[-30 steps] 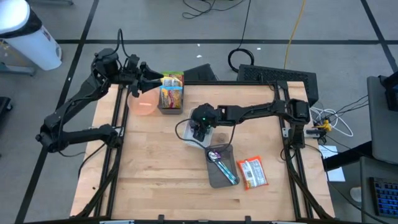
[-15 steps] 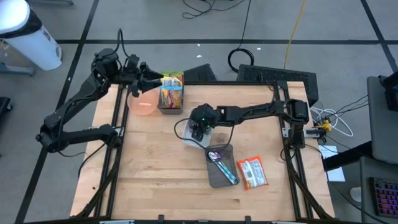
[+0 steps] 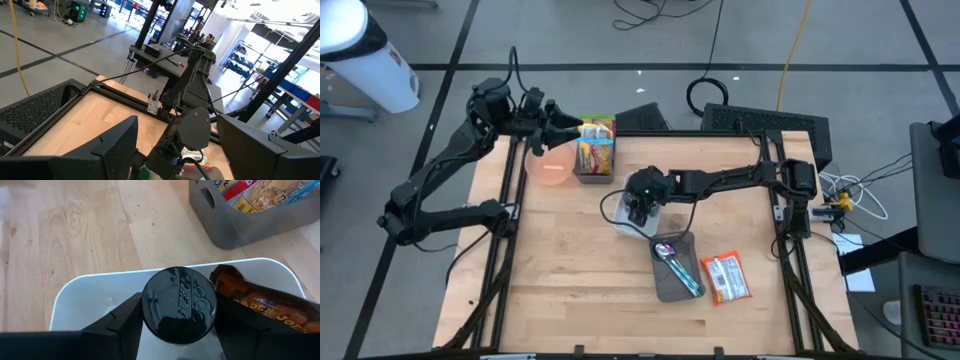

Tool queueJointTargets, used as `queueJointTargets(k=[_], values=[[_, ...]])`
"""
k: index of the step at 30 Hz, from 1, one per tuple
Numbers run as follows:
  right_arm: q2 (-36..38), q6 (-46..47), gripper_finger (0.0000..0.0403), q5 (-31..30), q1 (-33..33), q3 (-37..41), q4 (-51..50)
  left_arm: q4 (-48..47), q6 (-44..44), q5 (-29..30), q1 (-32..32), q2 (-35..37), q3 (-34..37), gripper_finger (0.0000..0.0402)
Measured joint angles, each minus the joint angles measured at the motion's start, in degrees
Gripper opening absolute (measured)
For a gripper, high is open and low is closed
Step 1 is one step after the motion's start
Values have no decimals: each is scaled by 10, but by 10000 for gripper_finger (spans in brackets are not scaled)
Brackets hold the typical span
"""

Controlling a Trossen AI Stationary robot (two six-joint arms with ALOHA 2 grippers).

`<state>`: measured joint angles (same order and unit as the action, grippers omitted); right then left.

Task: Pick & Place Food Item
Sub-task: Put the purple seasoning bottle into the white bin, then put the orange noodle pack into the top black bin

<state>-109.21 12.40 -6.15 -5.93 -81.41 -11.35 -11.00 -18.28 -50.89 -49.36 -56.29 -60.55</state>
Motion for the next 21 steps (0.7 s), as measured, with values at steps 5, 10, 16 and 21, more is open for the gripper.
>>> queueJointTargets(k=[5, 10, 16, 21], values=[[0, 4, 250, 0, 0, 0, -3, 0, 0, 0, 0, 0, 0, 280], [-1, 4, 290, 1, 0, 1, -3, 0, 0, 0, 0, 0, 0, 280], [-1, -1, 285, 2, 0, 1, -1, 0, 0, -1, 0, 0, 0, 280], [10, -11, 275, 3, 0, 1, -3, 0, 0, -1, 0, 0, 0, 280]])
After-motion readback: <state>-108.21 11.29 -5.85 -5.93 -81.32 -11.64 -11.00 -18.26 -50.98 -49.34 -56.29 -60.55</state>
